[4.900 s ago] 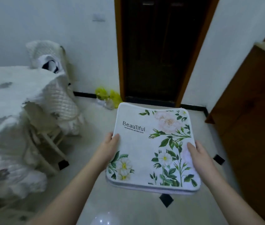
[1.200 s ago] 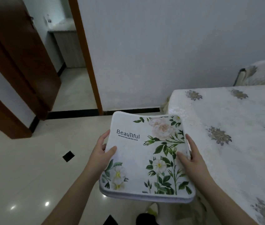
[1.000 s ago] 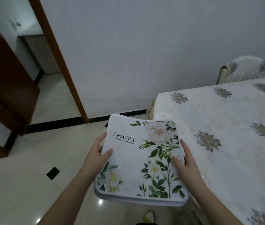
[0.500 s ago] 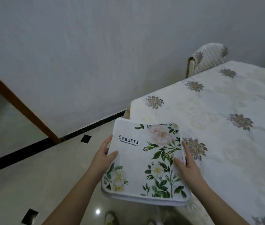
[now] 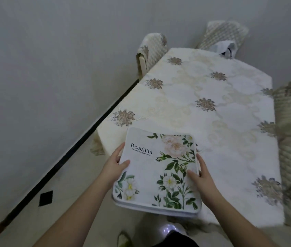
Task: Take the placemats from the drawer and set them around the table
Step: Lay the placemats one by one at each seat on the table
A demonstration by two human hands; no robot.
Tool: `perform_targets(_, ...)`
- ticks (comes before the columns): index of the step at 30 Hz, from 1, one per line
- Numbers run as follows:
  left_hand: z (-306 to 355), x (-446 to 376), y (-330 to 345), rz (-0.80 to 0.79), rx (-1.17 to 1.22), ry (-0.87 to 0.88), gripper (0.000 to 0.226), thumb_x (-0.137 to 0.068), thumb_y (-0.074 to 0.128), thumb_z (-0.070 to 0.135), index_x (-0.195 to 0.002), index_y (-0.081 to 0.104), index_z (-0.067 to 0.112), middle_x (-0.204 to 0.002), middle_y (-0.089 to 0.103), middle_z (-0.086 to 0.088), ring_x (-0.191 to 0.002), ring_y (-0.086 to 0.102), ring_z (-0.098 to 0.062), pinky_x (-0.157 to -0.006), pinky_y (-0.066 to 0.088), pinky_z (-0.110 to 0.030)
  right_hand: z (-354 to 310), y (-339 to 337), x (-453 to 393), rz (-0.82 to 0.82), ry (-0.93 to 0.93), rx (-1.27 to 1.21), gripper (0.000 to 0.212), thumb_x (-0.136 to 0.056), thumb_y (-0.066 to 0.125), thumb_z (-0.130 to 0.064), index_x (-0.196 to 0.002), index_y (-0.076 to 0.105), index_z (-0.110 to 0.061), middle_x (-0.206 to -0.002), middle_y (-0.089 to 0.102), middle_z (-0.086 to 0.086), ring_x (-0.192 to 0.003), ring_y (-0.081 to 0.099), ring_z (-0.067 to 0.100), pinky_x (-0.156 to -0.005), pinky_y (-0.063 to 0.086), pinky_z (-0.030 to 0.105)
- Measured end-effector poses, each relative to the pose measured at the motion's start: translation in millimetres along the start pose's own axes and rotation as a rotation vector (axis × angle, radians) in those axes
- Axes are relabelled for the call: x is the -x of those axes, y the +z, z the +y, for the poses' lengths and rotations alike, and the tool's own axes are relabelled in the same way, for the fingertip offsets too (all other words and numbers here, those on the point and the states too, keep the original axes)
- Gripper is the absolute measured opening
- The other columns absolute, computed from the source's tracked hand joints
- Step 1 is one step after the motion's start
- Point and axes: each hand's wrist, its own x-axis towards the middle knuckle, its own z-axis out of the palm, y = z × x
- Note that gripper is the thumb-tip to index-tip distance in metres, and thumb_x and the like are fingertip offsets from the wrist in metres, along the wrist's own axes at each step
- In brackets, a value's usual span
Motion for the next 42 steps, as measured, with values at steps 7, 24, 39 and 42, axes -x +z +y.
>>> perform_targets(7, 16, -52, 27, -0.213, -0.082, -0.038, 0.068, -0.096, 0.060, 0.005, -0.146, 0.037, 0.045, -0.120, 0.069, -0.005, -0.101, 0.071, -0.030, -0.084, 0.057, -0.054, 20, -16, 7, 0.193, 0.111, -0.188, 0.072, -0.095, 0.057, -0.003, -0.147, 0.028, -0.045, -0.125, 0.063, 0.008, -0.103, 0.069, 0.029, -0.083, 0.057, 0.053)
perform_targets(24, 0, -57, 42, -0.188, -0.283, -0.030, 0.072, -0.092, 0.065, 0.001, -0.145, 0.039, 0.042, -0.122, 0.070, 0.005, -0.109, 0.068, -0.016, -0.091, 0.056, -0.041, 47, -37, 7, 0.220, 0.184, -0.107, 0.061, -0.097, 0.051, -0.001, -0.135, 0.038, -0.047, -0.116, 0.069, 0.000, -0.101, 0.069, 0.020, -0.088, 0.057, 0.046)
perform_targets(39, -15, -87, 29, -0.181, -0.407, -0.041, 0.042, -0.094, 0.064, 0.016, -0.126, 0.054, 0.042, -0.108, 0.071, -0.003, -0.096, 0.070, -0.021, -0.081, 0.057, -0.039, 54, -36, -4, 0.346, 0.334, 0.105, 0.033, -0.094, 0.061, -0.027, -0.126, 0.053, -0.021, -0.114, 0.065, 0.001, -0.097, 0.064, 0.018, -0.088, 0.055, 0.040)
perform_targets(42, -14, -88, 26, -0.214, -0.486, 0.013, 0.044, -0.094, 0.064, 0.015, -0.131, 0.050, 0.036, -0.107, 0.069, 0.001, -0.092, 0.069, -0.011, -0.071, 0.053, -0.022, 49, -25, -5, 0.401, 0.348, 0.149, 0.040, -0.094, 0.061, -0.030, -0.131, 0.051, -0.017, -0.117, 0.065, 0.002, -0.104, 0.064, 0.024, -0.094, 0.052, 0.046)
